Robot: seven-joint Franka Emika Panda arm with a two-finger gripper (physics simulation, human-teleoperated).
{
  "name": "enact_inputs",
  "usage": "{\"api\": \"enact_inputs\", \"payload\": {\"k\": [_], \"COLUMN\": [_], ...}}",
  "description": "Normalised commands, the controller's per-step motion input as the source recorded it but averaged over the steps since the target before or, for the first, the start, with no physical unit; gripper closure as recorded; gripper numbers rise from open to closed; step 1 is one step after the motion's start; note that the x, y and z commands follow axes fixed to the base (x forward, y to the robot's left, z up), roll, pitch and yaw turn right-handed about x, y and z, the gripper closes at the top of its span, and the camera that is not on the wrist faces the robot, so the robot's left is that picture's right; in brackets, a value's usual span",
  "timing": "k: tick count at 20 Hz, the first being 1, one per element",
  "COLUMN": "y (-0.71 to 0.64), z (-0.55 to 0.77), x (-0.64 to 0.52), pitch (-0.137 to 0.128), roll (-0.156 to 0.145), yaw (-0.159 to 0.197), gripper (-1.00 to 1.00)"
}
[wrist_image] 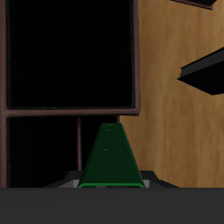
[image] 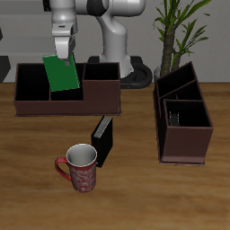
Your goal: Place the yellow book into the left desk caddy's right compartment and place the green book into the back desk caddy's front compartment and place the black book into the back desk caddy's back compartment
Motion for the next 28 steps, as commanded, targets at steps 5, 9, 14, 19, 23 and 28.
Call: {"api": "enact_inputs", "payload": {"k": [5, 9, 14, 19, 23, 28], "y": [0.09, 0.17, 0.11, 0.00, -0.01, -0.06], "z": [-0.13, -0.02, -0.15, -0.18, -0.23, -0.19], "x": [-0.05, -0.08, -0.05, 0.00, -0.02, 0.00], "pitch": [0.067, 0.020, 0.052, 0.047, 0.063, 0.026], "roll": [0.032, 0.045, 0.018, 0.001, -0.007, -0.014], "yaw": [-0.038, -0.003, 0.016, 0.010, -0.039, 0.015], "gripper": [1.00, 1.00, 1.00, 1.00, 1.00, 1.00]}}
